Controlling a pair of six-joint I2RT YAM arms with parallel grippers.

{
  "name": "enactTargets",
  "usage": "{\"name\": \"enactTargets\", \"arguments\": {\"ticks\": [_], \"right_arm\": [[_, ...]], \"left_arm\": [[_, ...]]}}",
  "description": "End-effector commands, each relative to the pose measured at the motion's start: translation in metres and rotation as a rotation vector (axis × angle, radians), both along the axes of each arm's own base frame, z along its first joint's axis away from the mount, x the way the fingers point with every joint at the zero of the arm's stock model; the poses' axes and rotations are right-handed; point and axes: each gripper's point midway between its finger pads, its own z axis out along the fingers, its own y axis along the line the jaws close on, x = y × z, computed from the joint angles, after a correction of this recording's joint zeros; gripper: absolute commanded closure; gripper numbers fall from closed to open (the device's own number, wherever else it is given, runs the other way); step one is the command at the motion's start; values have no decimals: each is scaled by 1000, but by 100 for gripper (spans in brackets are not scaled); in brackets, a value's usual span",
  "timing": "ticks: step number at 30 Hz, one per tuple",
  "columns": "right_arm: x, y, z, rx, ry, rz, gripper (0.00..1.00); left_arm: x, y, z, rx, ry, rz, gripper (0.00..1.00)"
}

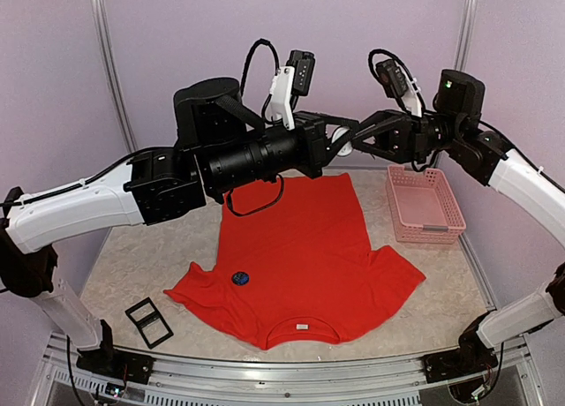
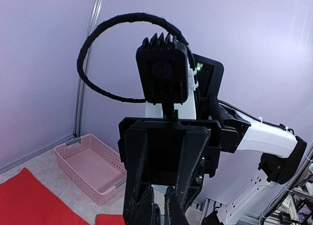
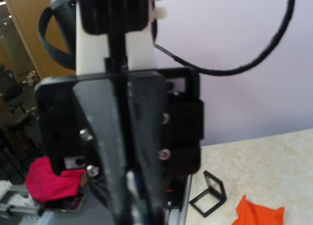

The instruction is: Pin the brooch onto the clothing

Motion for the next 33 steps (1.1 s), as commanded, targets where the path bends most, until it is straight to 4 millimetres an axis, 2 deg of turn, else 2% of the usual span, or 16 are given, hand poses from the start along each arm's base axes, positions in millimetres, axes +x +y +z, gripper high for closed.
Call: {"name": "enactTargets", "arguments": {"ticks": [1,6,13,14,15,16,17,20,25,28,30,33], "right_arm": [[-16,-4,11,19,-36,51,82],[-16,-4,10,15,-42,40,100],[-15,-5,12,18,-57,36,100],[-14,-5,12,18,-61,24,100],[-13,-7,13,18,-67,13,100],[-12,-9,13,19,-71,5,100],[-11,-11,12,18,-72,-1,100],[-8,-13,10,3,-75,-22,100],[-3,-13,10,-25,-119,-64,100],[-5,-13,9,-32,-122,-64,100],[-6,-13,8,-35,-122,-63,100],[-7,-13,6,-47,-130,-78,100]], "left_arm": [[-4,-3,12,-35,-19,-18,100],[-6,-3,17,-50,-29,-25,100],[-3,-4,14,-39,-24,-1,100],[0,-1,13,-34,-20,22,83],[4,3,12,-21,-16,47,48],[5,7,10,-4,-17,60,36],[6,17,13,7,-18,69,33],[3,39,3,87,41,27,37],[-6,49,-25,228,126,-17,47],[-7,49,-23,246,109,-27,50],[-7,46,-17,237,100,-32,53],[-3,36,-20,250,98,-38,55]]}}
